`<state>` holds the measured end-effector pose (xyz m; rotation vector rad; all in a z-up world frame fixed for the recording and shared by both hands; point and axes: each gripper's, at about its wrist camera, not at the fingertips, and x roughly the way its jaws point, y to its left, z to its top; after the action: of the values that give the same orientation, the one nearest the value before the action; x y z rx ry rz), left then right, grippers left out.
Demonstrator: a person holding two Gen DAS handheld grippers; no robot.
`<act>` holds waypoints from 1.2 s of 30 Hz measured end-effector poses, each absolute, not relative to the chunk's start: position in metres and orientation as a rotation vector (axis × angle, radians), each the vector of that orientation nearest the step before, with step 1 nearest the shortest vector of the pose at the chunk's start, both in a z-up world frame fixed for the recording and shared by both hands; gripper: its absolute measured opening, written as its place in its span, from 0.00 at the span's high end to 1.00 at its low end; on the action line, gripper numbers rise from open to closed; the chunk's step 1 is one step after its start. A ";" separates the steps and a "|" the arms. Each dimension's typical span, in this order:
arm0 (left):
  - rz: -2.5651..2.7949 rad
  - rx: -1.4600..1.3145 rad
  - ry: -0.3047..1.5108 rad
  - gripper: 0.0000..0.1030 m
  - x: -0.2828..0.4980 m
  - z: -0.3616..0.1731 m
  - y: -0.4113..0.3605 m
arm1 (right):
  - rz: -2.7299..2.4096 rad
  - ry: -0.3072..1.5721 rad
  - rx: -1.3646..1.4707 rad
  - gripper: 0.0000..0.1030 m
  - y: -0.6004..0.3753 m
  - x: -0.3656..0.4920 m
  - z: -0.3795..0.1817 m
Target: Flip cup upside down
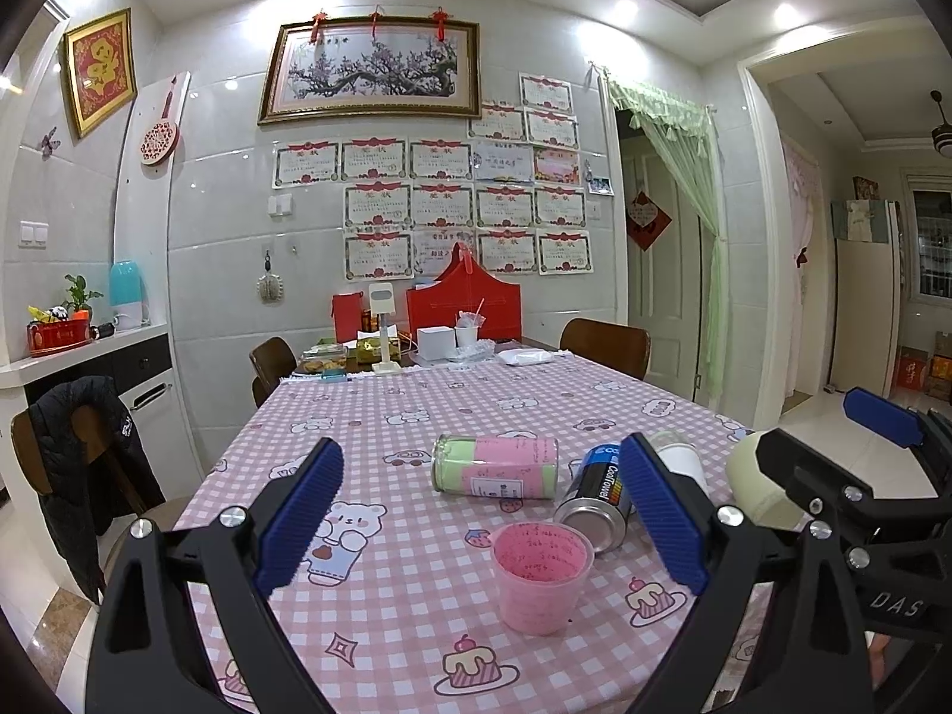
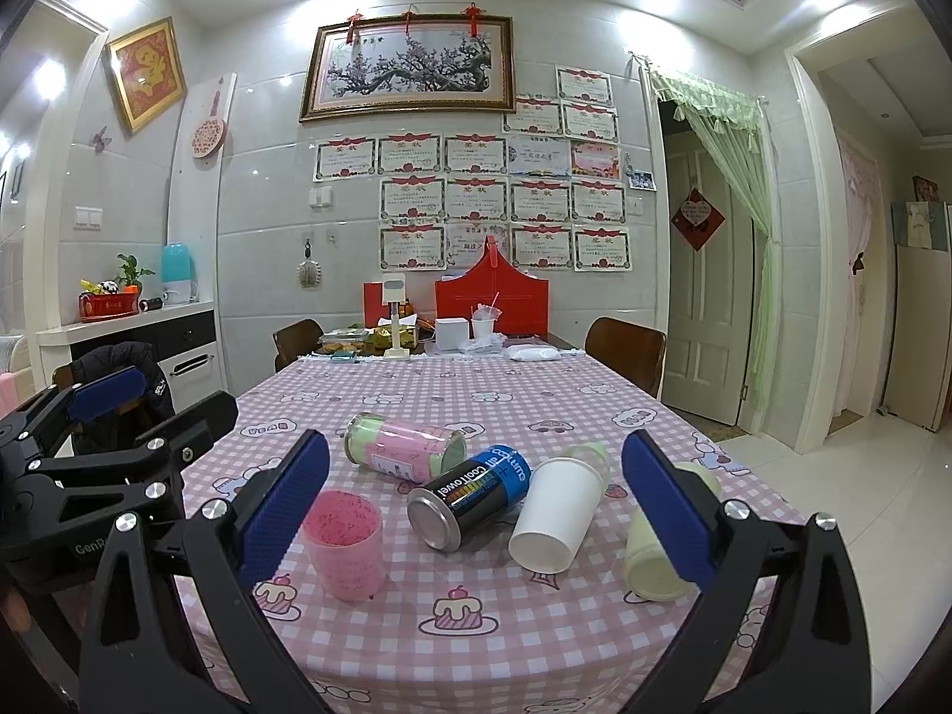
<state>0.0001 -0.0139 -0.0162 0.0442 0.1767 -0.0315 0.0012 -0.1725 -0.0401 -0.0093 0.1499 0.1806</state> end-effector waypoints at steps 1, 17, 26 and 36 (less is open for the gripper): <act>-0.031 0.045 0.177 0.10 0.000 -0.017 -0.014 | 0.181 0.149 -0.010 0.08 -0.172 0.001 -0.040; -0.031 0.043 0.176 0.10 0.000 -0.017 -0.014 | 0.181 0.150 -0.011 0.08 -0.172 0.000 -0.041; -0.027 0.044 0.175 0.10 0.004 -0.018 -0.013 | 0.186 0.147 -0.012 0.08 -0.172 0.001 -0.041; -0.028 0.040 0.176 0.10 0.006 -0.019 -0.013 | 0.185 0.146 -0.013 0.08 -0.172 0.001 -0.041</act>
<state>0.0056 -0.0131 -0.0189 0.0402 0.1760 -0.0285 0.0008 -0.1722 -0.0406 -0.0134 0.1458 0.1850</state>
